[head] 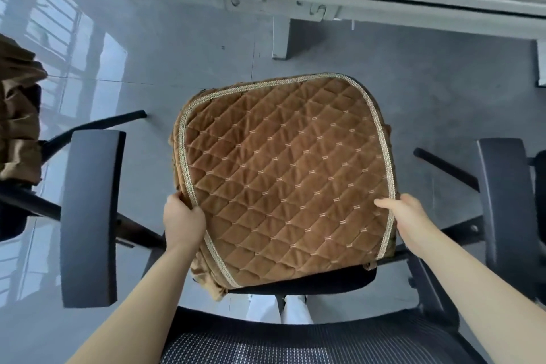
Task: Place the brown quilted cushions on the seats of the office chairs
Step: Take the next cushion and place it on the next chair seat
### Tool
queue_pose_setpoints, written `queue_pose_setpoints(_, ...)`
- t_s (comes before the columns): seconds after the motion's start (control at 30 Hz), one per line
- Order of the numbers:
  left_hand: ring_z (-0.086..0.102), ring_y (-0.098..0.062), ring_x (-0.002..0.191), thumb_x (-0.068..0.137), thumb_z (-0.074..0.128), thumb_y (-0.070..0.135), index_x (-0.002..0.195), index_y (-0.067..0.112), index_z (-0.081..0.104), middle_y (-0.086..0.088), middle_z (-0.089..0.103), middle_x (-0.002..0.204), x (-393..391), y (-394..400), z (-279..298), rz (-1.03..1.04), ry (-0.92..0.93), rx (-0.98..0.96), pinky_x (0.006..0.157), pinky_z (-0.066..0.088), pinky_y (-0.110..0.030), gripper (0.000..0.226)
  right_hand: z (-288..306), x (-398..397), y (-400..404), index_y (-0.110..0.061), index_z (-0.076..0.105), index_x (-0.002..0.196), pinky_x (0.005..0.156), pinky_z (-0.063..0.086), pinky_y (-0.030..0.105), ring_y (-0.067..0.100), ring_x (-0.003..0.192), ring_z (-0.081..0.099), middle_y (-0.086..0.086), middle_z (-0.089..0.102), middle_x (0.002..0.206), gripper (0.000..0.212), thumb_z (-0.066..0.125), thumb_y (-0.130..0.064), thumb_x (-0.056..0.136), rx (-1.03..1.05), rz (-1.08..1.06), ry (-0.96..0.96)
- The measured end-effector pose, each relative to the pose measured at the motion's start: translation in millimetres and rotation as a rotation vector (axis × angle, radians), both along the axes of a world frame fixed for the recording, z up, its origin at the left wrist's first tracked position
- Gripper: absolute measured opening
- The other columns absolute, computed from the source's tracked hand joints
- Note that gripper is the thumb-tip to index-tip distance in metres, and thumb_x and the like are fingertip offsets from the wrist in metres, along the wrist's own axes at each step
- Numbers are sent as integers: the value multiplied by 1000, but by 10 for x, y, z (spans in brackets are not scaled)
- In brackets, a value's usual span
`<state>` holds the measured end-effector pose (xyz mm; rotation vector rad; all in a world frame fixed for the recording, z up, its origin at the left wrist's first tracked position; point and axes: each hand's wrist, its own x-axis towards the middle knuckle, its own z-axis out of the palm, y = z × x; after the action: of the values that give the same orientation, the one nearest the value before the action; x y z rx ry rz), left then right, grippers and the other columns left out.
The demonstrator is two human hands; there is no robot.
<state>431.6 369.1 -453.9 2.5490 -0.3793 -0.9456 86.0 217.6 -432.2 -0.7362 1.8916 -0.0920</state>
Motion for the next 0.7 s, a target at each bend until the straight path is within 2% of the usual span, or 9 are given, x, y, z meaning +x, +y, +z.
queue_pose_setpoints(0.07, 50, -24, 112, 92, 54, 11, 130, 8, 43, -6, 49, 121, -14, 27, 51, 115, 85, -137, 90, 41, -36, 39, 49, -47, 16, -5, 60, 114, 92, 50, 50, 33, 97, 64, 16, 67, 107, 32, 60, -2, 82, -2, -214, -192)
queue_pose_setpoints(0.17, 49, -17, 110, 94, 54, 14, 132, 11, 42, -1, 48, 123, 1, 50, 133, 179, 146, -236, 88, 40, -31, 40, 139, -40, 26, -6, 58, 121, 91, 50, 52, 36, 101, 64, 18, 66, 109, 37, 51, 5, 86, -12, -231, -303)
queue_pose_setpoints(0.27, 50, -18, 110, 93, 52, 13, 131, 9, 43, -5, 50, 125, 43, 43, 135, 158, 123, -236, 88, 40, -32, 39, 169, -37, 43, -6, 53, 126, 85, 53, 46, 34, 102, 65, 17, 66, 114, 41, 57, 4, 86, -41, -214, -289)
queue_pose_setpoints(0.33, 51, -21, 113, 92, 52, 15, 129, 9, 44, -7, 49, 126, 50, 34, 138, 136, 78, -220, 90, 41, -33, 38, 182, -45, 75, -11, 47, 129, 83, 53, 43, 29, 100, 65, 11, 63, 118, 47, 66, -6, 86, -86, -157, -184)
queue_pose_setpoints(0.4, 51, -21, 110, 92, 53, 17, 129, 9, 45, -6, 46, 125, 29, 36, 157, 101, 5, -202, 90, 40, -33, 38, 222, -47, 143, -16, 40, 133, 91, 49, 41, 24, 106, 58, 4, 53, 124, 55, 70, -18, 87, -199, 6, -1)
queue_pose_setpoints(0.5, 49, -27, 103, 90, 56, 15, 133, 9, 46, -10, 40, 127, -43, 73, 202, -34, -172, -90, 89, 40, -35, 45, 243, -54, 345, -14, 32, 141, 93, 44, 44, 32, 116, 47, 17, 45, 129, 61, 63, -24, 91, -430, 529, 351)
queue_pose_setpoints(0.6, 41, -42, 110, 86, 59, 15, 141, 11, 40, -21, 35, 133, -142, 155, 126, -370, -385, 240, 93, 38, -51, 58, 162, -56, 521, -10, 29, 146, 92, 44, 44, 41, 119, 38, 25, 33, 137, 64, 59, -15, 90, -314, 899, 600)
queue_pose_setpoints(0.7, 33, -43, 119, 84, 56, 10, 150, 12, 20, -20, 22, 145, -294, 190, 69, -526, -352, 361, 100, 33, -54, 75, 101, 11, 600, -7, 23, 149, 103, 38, 44, 42, 133, 29, 26, 24, 149, 67, 55, -19, 92, -185, 957, 580)
